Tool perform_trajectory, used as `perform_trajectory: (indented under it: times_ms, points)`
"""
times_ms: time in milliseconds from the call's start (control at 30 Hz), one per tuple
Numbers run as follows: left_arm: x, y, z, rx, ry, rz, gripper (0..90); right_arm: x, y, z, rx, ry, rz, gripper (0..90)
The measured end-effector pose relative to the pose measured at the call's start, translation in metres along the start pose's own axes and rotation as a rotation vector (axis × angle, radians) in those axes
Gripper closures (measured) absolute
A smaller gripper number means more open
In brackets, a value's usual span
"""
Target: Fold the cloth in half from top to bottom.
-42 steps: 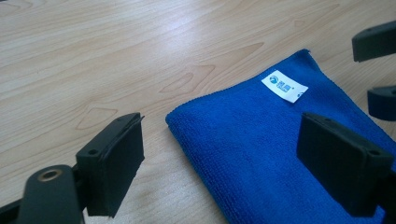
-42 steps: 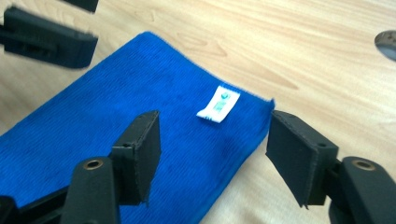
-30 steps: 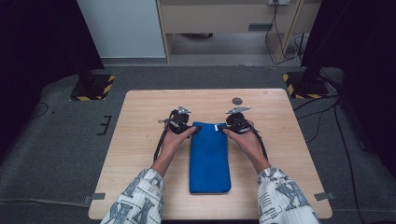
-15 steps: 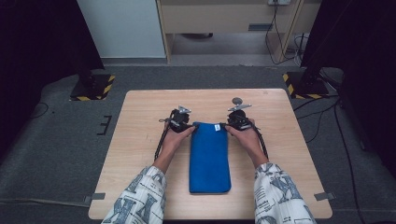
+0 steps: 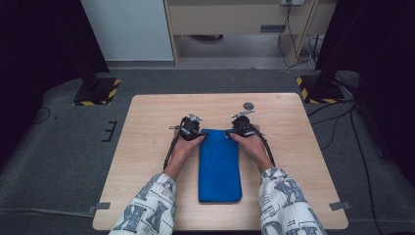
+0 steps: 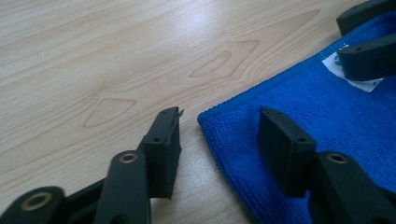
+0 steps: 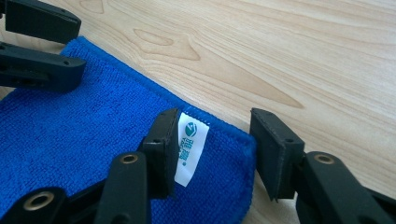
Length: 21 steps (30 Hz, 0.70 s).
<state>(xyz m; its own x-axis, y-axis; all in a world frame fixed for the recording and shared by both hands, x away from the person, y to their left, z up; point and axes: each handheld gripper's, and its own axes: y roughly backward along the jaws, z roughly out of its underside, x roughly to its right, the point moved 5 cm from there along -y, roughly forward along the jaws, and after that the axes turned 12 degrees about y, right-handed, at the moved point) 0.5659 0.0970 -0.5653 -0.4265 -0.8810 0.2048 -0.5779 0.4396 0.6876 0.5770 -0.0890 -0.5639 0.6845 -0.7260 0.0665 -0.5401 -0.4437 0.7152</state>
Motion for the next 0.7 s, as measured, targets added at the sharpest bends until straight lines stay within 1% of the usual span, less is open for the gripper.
perform_trajectory:
  times_ms: [67, 167, 233, 300, 333, 400, 500, 600, 633, 700]
  points:
    - [0.002, 0.000, 0.000, -0.001, -0.005, 0.011, 54.6, -0.002, -0.001, -0.001, -0.002, 0.007, -0.001, 58.2]
    - [0.006, 0.001, 0.001, -0.020, -0.001, 0.027, 67.9, -0.007, -0.001, -0.002, -0.006, 0.023, -0.004, 67.0]
    - [0.008, 0.001, 0.001, -0.026, -0.007, 0.036, 74.6, -0.009, -0.001, -0.003, -0.001, 0.015, -0.017, 76.4]
    - [0.010, 0.002, 0.002, -0.032, -0.018, 0.038, 79.9, -0.013, -0.001, -0.003, -0.004, 0.041, -0.020, 82.5]
    - [0.011, 0.002, 0.002, -0.034, -0.023, 0.038, 81.7, -0.014, 0.000, -0.004, -0.005, 0.049, -0.022, 83.6]
    - [0.013, 0.003, 0.001, -0.032, -0.026, 0.040, 84.1, -0.015, 0.001, -0.004, -0.008, 0.058, -0.027, 85.0]
    - [0.014, 0.006, 0.000, -0.026, -0.035, 0.040, 85.0, -0.015, 0.005, -0.004, -0.001, 0.052, -0.027, 85.6]
    - [0.017, 0.012, -0.004, -0.007, -0.040, 0.041, 84.9, -0.016, 0.011, -0.004, 0.024, 0.049, -0.033, 85.6]
    - [0.018, 0.015, -0.005, -0.004, -0.046, 0.041, 85.0, -0.017, 0.014, -0.005, 0.033, 0.041, -0.036, 85.7]
    - [0.022, 0.022, -0.008, 0.011, -0.052, 0.042, 84.9, -0.018, 0.021, -0.006, 0.049, 0.047, -0.038, 85.8]
